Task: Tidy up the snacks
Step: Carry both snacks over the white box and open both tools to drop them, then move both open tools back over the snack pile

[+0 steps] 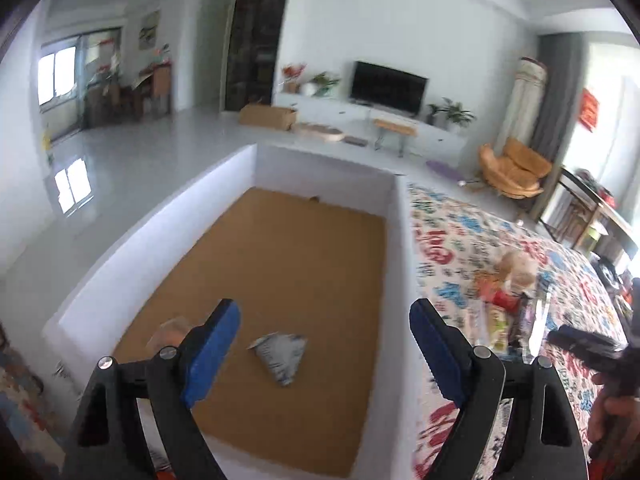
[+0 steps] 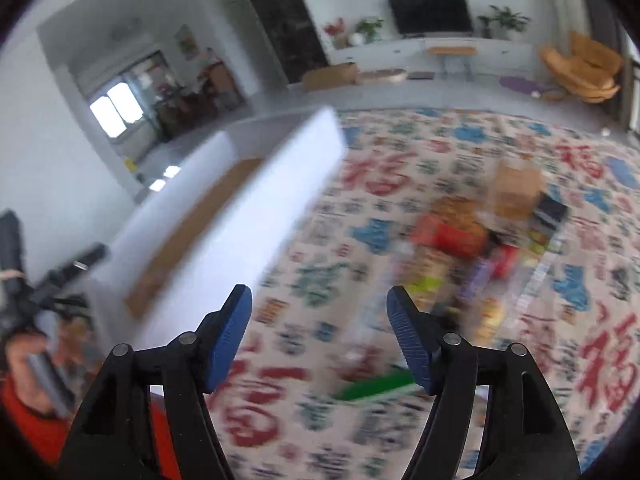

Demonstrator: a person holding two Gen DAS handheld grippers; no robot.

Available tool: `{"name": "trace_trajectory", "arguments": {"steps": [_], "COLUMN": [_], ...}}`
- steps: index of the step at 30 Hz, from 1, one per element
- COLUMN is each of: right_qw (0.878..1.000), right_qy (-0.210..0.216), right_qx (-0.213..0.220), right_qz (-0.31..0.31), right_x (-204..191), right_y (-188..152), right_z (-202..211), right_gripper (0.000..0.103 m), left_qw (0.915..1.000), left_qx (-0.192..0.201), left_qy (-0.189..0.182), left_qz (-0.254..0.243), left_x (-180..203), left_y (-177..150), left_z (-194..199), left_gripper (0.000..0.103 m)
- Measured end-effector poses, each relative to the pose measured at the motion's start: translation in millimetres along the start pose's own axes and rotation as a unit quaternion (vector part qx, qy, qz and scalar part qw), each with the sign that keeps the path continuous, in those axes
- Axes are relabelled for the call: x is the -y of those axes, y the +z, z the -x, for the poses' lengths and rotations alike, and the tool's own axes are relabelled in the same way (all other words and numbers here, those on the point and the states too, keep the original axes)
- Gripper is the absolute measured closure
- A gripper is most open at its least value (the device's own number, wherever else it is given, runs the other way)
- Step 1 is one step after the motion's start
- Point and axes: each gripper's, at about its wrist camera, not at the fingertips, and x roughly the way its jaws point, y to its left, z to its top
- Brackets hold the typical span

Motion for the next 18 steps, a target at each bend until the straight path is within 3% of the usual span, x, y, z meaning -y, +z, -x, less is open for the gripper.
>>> {"name": "trace_trajectory", "arguments": {"steps": [4, 6, 8, 15, 18], "right_qw": [0.990, 0.981, 0.972, 0.957, 0.955], "right_qy": [-0.130, -0.168, -0.202, -0.242, -0.253], "right_qx": [-0.017, -0.012, -0.001, 0.005, 0.018], "right_qz": [-0.057, -0.095, -0.120, -0.160, -0.154], "right_x": [105.2, 151.7, 186.3, 249.0, 252.2], "right_y": [-44.1, -59.4, -68.8, -66.0, -63.5], "right_z": [12.9, 29.3, 45.3, 44.6, 38.2], "right_gripper": [0.030, 0.030, 0.030, 0.030, 0.028], "left_qw": [0.9991, 0.9971, 0.9937, 0.9942, 0.9938], "left_qx": [-0.027, -0.046, -0.037, -0.038, 0.022], "left_qy": [-0.009, 0.009, 0.036, 0.041, 0.074], "left_qz": [-0.032, -0.060, -0.100, -0.092, -0.080], "left_x": [38.8, 57.8, 74.2, 77.1, 79.7], "left_y": [-8.7, -14.9, -19.4, -21.4, -24.8], "left_z": [-39.5, -52.8, -55.1, -53.9, -19.0], "left_gripper": [0.017, 0.017, 0.017, 0.017, 0.017]}}
